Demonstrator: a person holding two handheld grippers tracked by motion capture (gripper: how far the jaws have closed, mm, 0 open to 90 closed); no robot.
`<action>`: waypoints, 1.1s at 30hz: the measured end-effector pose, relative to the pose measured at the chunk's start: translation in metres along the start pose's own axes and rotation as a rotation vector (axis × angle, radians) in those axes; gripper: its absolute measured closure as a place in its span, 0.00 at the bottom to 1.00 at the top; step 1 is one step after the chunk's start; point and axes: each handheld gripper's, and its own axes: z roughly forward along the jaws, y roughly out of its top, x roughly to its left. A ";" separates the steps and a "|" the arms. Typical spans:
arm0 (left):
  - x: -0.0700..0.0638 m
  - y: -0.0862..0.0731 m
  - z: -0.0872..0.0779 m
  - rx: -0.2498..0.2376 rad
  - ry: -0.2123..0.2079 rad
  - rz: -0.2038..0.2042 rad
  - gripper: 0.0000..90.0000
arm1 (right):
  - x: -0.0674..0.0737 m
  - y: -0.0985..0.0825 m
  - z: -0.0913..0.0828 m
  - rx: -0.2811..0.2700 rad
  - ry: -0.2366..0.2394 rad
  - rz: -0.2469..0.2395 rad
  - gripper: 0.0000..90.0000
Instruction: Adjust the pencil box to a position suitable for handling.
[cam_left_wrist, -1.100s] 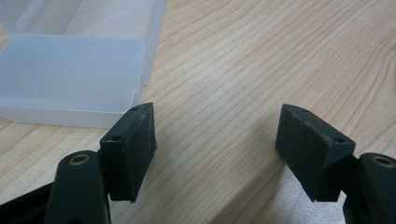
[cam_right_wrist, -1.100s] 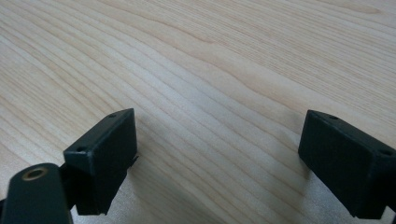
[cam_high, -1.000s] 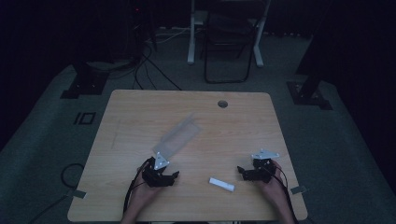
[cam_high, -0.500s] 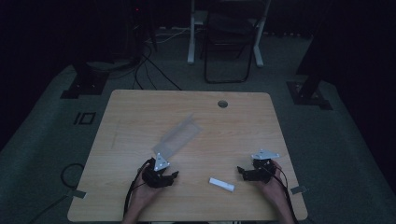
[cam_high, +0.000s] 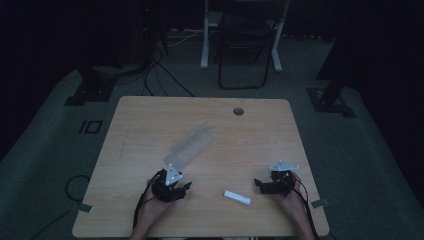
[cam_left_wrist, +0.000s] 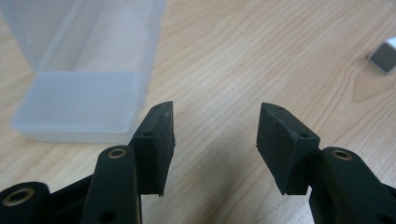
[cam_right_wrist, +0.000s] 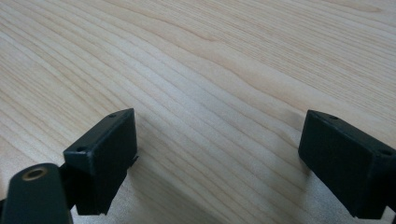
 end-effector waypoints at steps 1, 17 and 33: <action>0.001 0.001 -0.001 -0.004 0.005 -0.003 0.52 | 0.000 0.000 0.000 0.000 0.001 0.000 0.13; 0.015 0.014 -0.015 -0.044 0.044 -0.011 0.53 | 0.000 0.000 0.000 0.001 0.001 0.001 0.13; 0.025 0.028 -0.017 -0.071 0.080 -0.016 0.53 | 0.000 0.000 0.000 0.000 0.001 0.001 0.13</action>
